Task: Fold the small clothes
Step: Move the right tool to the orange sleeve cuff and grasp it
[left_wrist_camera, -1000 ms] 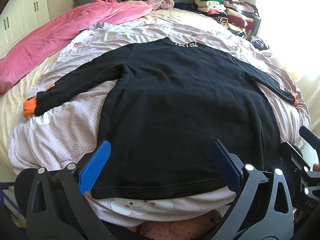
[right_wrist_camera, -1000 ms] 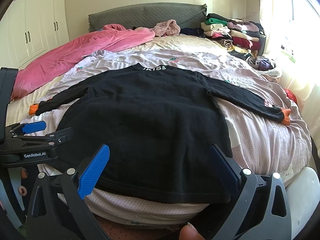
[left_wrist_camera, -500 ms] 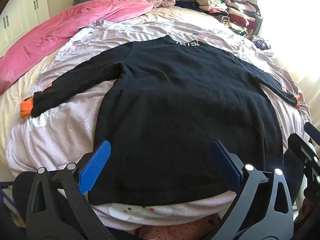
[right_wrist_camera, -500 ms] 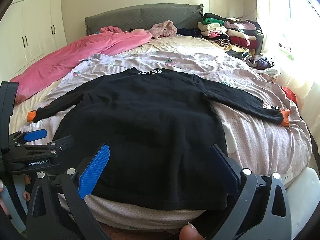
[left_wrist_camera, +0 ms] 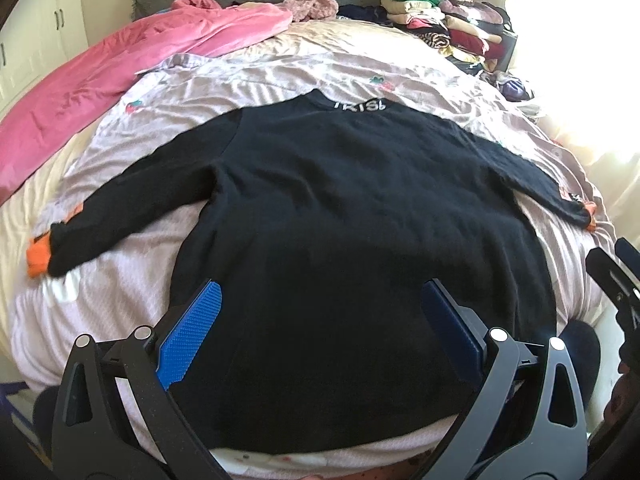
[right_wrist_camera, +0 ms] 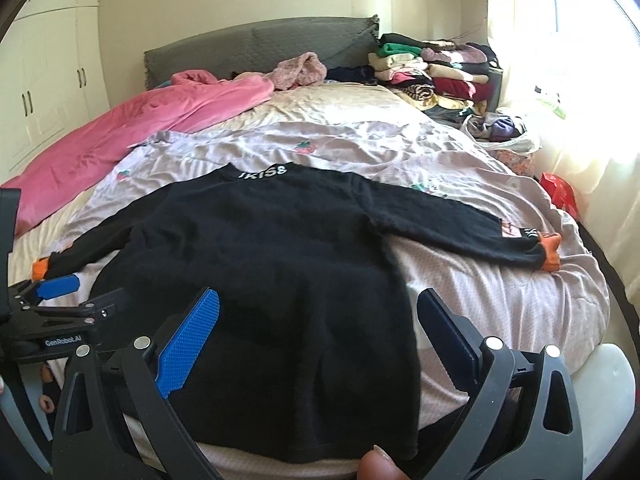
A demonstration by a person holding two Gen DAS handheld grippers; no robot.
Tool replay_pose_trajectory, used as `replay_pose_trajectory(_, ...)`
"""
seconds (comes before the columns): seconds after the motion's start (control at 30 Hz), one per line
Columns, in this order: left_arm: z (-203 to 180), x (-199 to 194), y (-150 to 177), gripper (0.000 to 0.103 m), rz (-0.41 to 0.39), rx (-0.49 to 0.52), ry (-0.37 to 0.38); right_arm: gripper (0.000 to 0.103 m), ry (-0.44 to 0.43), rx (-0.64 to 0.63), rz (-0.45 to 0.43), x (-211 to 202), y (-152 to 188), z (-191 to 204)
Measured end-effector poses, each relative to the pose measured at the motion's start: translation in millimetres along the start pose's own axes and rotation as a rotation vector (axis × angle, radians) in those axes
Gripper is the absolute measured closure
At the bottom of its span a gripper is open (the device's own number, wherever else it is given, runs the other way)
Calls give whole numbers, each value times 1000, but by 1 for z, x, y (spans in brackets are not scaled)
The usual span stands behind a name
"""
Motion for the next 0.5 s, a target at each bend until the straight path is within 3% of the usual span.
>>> replay_pose_trajectory(0.5,-23,11,-67,9,-35,30,12,4,42,68,-26,22,-50,-32)
Point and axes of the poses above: each gripper's, at about its wrist camera, not at the fingertips, and x roughly the way its jaws point, z to its left, y to its underside, the point moved 7 cm from there along x, roughly the way its jaws point
